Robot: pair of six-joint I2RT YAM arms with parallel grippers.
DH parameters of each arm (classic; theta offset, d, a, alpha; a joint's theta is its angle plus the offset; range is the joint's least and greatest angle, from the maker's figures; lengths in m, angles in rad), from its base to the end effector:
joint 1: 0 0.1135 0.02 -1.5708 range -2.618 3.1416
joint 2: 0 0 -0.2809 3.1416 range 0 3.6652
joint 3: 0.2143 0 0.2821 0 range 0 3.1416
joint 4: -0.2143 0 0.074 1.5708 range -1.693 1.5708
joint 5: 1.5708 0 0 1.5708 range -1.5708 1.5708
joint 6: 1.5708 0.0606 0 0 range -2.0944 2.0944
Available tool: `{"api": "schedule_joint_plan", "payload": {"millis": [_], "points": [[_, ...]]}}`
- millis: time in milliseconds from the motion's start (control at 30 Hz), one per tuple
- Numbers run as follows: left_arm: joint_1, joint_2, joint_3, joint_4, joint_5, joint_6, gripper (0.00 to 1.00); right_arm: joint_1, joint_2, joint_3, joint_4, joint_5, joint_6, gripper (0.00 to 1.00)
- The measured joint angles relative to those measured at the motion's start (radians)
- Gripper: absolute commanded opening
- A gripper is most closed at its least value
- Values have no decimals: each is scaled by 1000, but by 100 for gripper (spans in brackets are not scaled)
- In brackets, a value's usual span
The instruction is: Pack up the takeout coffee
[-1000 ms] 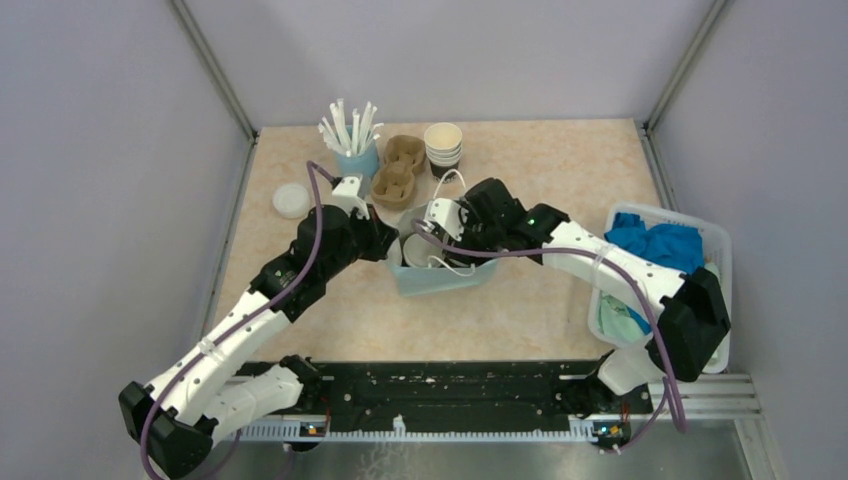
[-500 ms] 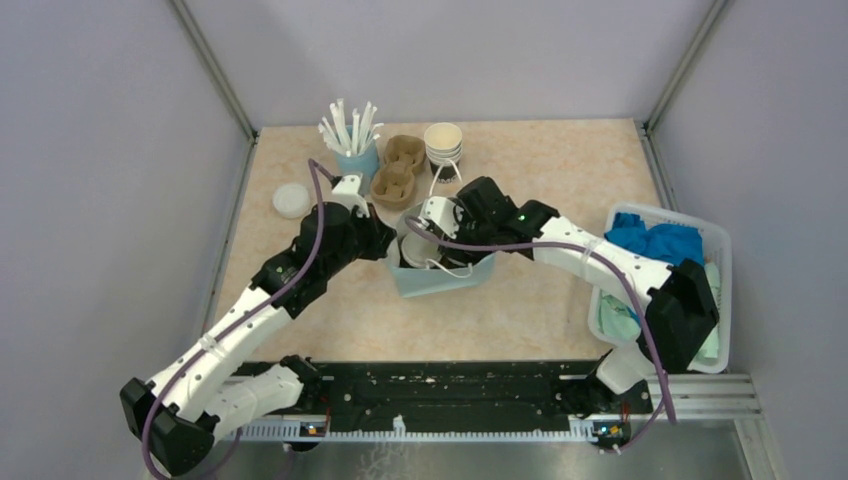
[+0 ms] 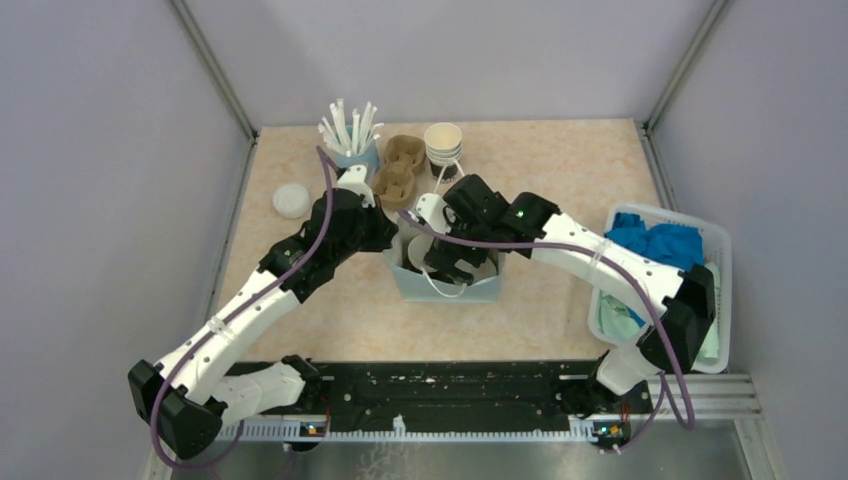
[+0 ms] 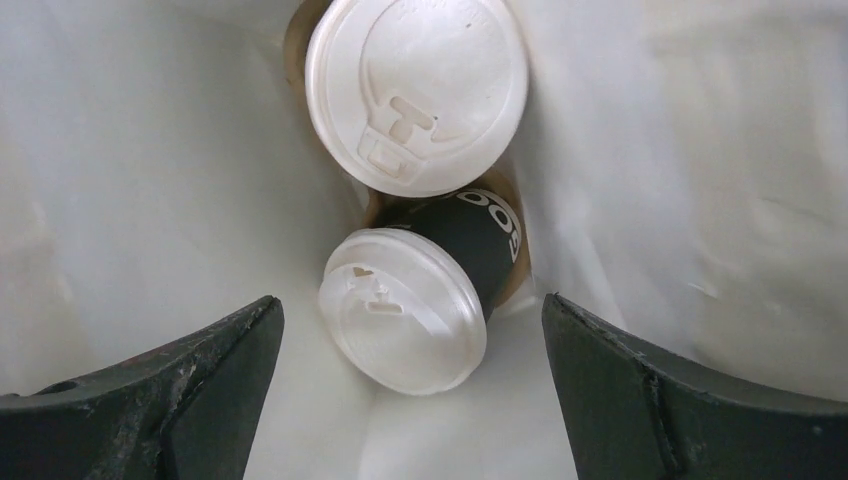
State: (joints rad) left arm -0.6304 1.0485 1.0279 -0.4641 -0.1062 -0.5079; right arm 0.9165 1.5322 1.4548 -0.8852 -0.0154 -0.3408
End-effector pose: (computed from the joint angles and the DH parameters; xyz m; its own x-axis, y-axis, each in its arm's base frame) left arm 0.2263 -0.1572 0.3487 -0.5771 -0.1775 -0.7971 0.2629 0.8837 -0.3872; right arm 0.2217 0.2906 0.3222 -0.2038 -0.8148 -0.5428 -0.9197 0.3493 -0.1791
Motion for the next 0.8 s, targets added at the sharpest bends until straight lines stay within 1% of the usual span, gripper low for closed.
{"api": "schedule_joint_plan", "payload": {"millis": [133, 267, 333, 467, 567, 700, 800], "points": [[0, 0, 0, -1, 0, -4, 1, 10, -15, 69, -51, 27, 64, 99], [0, 0, 0, 0, 1, -2, 3, 18, -73, 78, -77, 40, 129, 99], [0, 0, 0, 0, 2, -2, 8, 25, -106, 79, -89, 40, 165, 99], [0, 4, 6, -7, 11, -4, 28, 37, -176, 100, -107, 80, 241, 99], [0, 24, 32, -25, 19, -11, 46, 38, -227, 152, -106, 139, 302, 99], [0, 48, 78, -45, 30, -13, 70, 38, -322, 219, -45, 216, 391, 99], [0, 57, 122, -68, 34, -15, 88, 38, -388, 243, 17, 233, 421, 99]]}}
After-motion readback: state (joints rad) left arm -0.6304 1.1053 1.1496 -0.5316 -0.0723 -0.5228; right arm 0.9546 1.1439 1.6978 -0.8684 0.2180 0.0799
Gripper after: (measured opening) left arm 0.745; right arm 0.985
